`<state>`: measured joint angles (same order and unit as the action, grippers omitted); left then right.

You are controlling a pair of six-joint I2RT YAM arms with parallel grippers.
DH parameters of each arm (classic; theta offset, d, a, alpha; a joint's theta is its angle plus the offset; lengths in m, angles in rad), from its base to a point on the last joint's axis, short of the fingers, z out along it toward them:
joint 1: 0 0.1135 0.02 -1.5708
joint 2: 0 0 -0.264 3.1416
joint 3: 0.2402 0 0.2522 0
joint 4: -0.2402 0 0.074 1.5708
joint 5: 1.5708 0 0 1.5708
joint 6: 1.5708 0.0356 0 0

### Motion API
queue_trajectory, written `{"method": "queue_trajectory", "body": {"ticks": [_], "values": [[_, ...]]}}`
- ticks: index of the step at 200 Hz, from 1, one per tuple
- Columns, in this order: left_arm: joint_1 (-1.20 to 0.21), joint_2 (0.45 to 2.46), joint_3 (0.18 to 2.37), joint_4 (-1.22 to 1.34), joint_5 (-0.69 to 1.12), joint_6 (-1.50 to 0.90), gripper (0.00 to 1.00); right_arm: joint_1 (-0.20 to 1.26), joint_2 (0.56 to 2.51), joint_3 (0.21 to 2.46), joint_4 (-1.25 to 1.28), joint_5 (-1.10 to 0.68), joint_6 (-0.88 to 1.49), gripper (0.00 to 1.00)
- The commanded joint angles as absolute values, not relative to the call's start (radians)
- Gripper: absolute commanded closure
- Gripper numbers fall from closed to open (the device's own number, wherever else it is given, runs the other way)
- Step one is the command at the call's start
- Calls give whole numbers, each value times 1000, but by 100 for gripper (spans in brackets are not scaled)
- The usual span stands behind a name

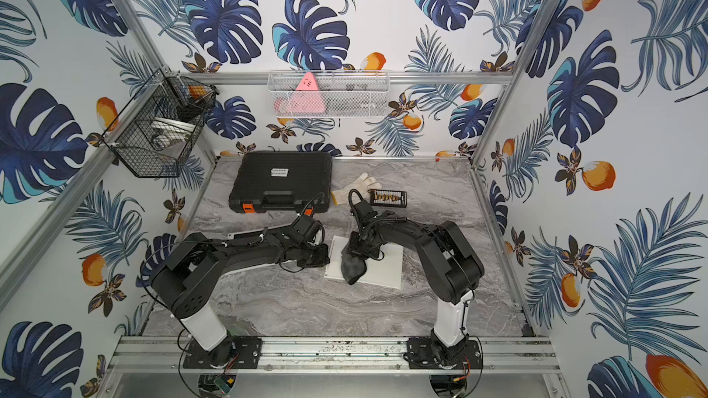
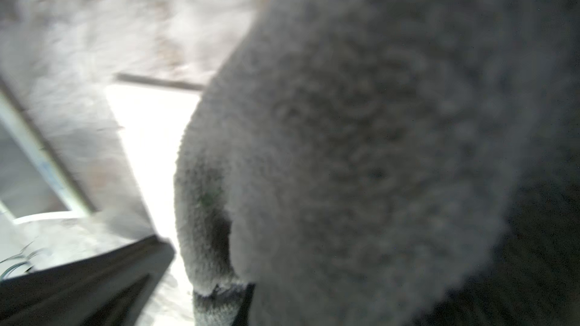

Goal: Wipe the drawing tablet
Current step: Wipe the dirt from the drawing tablet.

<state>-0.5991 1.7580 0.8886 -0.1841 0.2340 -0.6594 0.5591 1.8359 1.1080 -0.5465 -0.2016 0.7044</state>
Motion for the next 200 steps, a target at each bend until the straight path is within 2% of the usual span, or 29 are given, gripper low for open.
{"method": "queue_trajectory", "body": {"ticks": [1,43,77,115,132,154,200], "values": [[-600,1804,856,-489,74,-677,92,476,1793,1034,-817,24,654,100],[-602,1798,858,-499,66,-676,92,319,1761,1000,-936,169,697,100],[-602,1790,860,-502,69,-679,92,355,1746,1035,-928,227,745,100],[-602,1786,855,-492,81,-686,93,615,1824,1193,-840,107,735,100],[-602,1786,854,-492,83,-689,93,683,1888,1262,-793,28,748,100],[-603,1785,851,-495,80,-693,93,691,1938,1293,-713,-93,785,100],[-604,1776,843,-495,69,-704,93,554,1867,1199,-771,-53,750,100]]}}
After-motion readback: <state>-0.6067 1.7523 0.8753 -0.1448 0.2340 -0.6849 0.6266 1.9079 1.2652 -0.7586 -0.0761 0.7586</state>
